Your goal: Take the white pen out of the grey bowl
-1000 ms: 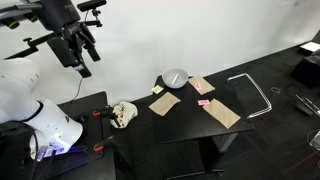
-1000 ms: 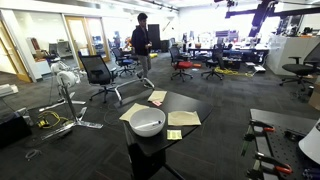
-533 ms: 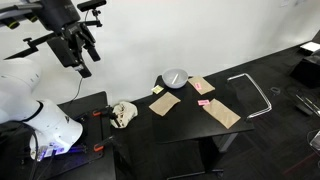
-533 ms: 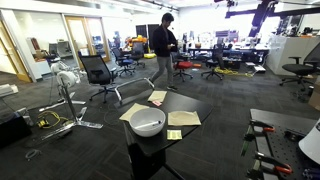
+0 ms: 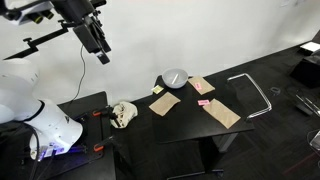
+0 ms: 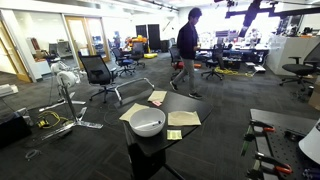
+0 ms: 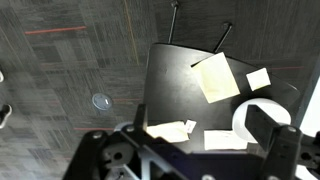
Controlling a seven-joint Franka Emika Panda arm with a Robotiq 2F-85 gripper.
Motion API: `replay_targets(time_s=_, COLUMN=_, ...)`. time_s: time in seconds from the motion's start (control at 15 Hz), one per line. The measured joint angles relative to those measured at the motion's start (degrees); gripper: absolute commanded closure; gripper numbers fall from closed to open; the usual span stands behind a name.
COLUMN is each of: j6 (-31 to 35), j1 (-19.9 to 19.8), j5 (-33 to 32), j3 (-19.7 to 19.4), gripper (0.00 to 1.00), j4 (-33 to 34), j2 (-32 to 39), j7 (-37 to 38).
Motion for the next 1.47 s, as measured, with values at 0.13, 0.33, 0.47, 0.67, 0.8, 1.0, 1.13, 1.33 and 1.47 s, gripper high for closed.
replay_targets(time_s=0.13, j6=2.9, j1=2.6, j5=0.0, j3=0.9, gripper=0.00, j4=0.2, j2=1.8, j7=-1.0)
replay_targets(time_s=0.33, j6=8.1, j1=6.3, j5=0.2, j3=1.9, gripper=0.00, j4=0.6, j2=5.2, j7=-3.8)
replay_targets(time_s=0.47, j6=12.2, j1=8.7, j5=1.0, j3=2.0, gripper=0.00, j4=0.8, j2=7.6, j7=-6.4)
replay_targets(time_s=0.67, j6=16.8, j1=12.1, j5=1.7, j3=2.0, gripper=0.00, j4=1.7, j2=11.6, j7=-10.9)
replay_targets(time_s=0.8, j6=18.0, j1=14.0, j5=2.6, j3=2.0, gripper=0.00, j4=3.0, j2=14.6, j7=-14.2)
replay_targets(time_s=1.0, j6=18.0, j1=16.3, j5=3.9, j3=1.9, gripper=0.00, j4=5.8, j2=19.4, j7=-19.7)
replay_targets(time_s=1.13, j6=18.0, j1=17.3, j5=4.7, j3=1.9, gripper=0.00, j4=7.6, j2=22.5, j7=-23.3)
replay_targets(time_s=1.33, j6=18.0, j1=18.3, j5=5.3, j3=2.0, gripper=0.00, j4=9.9, j2=26.5, j7=-27.4)
replay_targets(time_s=1.47, j6=18.0, j1=18.6, j5=5.4, j3=2.0, gripper=0.00, j4=10.9, j2=28.2, j7=-28.2)
